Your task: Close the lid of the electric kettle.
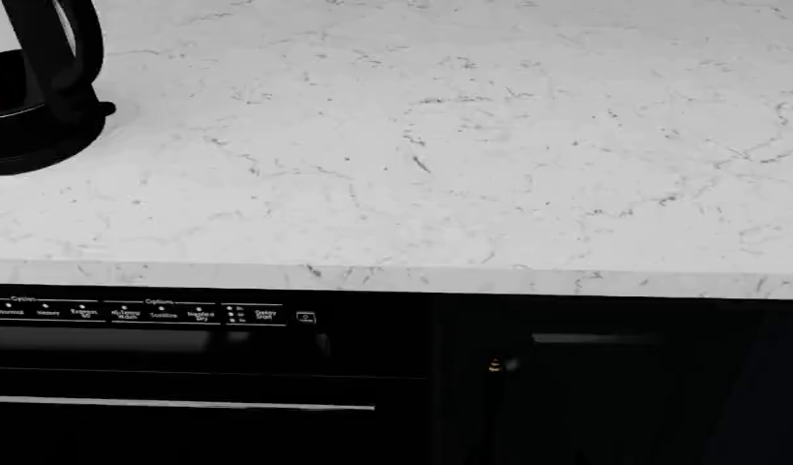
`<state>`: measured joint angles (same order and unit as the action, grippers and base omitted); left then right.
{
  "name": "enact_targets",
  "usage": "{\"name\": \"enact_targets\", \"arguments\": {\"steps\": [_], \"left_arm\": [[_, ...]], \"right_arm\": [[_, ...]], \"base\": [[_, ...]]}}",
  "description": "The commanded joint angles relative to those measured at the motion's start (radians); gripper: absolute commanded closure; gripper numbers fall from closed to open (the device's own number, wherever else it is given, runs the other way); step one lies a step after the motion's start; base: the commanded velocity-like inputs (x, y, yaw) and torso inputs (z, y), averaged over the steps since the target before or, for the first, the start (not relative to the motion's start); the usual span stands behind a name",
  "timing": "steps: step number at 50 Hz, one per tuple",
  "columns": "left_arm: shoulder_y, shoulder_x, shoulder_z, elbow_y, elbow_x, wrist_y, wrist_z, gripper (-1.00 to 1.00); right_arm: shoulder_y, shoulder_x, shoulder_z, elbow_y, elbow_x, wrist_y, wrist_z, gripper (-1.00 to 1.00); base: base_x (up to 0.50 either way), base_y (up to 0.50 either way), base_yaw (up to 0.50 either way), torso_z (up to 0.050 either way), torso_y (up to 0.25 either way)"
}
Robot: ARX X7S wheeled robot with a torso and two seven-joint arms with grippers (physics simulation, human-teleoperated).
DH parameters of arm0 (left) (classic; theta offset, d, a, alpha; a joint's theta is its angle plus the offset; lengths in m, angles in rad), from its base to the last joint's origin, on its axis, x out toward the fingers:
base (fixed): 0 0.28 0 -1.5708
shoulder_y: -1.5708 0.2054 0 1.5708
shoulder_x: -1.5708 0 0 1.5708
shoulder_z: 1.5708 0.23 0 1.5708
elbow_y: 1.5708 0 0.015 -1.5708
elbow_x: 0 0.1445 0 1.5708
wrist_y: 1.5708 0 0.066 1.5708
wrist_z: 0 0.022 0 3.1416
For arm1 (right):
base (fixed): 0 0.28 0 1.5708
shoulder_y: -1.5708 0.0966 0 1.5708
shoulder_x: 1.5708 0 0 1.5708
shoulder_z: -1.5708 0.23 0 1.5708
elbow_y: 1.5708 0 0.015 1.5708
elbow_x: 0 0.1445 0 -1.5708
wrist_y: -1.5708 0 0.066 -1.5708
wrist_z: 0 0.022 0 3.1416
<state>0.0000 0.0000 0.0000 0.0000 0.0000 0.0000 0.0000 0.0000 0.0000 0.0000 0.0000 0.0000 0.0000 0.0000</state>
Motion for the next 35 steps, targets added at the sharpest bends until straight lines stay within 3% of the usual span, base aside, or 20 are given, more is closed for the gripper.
{"name": "enact_targets", "arguments": {"steps": [1,24,26,35], "left_arm": [[0.000,-0.015,0.017,0.000,-0.015,0.000,-0.017,-1.00],[-0.015,-0.066,0.082,-0.012,-0.021,-0.016,-0.107,-1.00],[-0.005,-0.011,0.014,-0.003,0.024,-0.001,-0.031,-1.00],[0.001,-0.045,0.054,-0.005,0.000,0.024,-0.064,-1.00]], "right_arm": [[-0.001,0.011,-0.015,0.001,0.000,-0.003,0.015,-1.00],[-0.001,0.066,-0.084,0.008,0.071,0.003,0.063,-1.00],[-0.004,0.010,-0.019,0.006,0.014,0.008,-0.003,-1.00],[-0.004,0.041,-0.055,0.007,0.052,0.006,0.028,-1.00]], "base": [[0.00,0.00,0.00,0.000,0.000],[0.00,0.00,0.00,0.000,0.000],[0.00,0.00,0.00,0.000,0.000],[0.00,0.00,0.00,0.011,0.000]]}}
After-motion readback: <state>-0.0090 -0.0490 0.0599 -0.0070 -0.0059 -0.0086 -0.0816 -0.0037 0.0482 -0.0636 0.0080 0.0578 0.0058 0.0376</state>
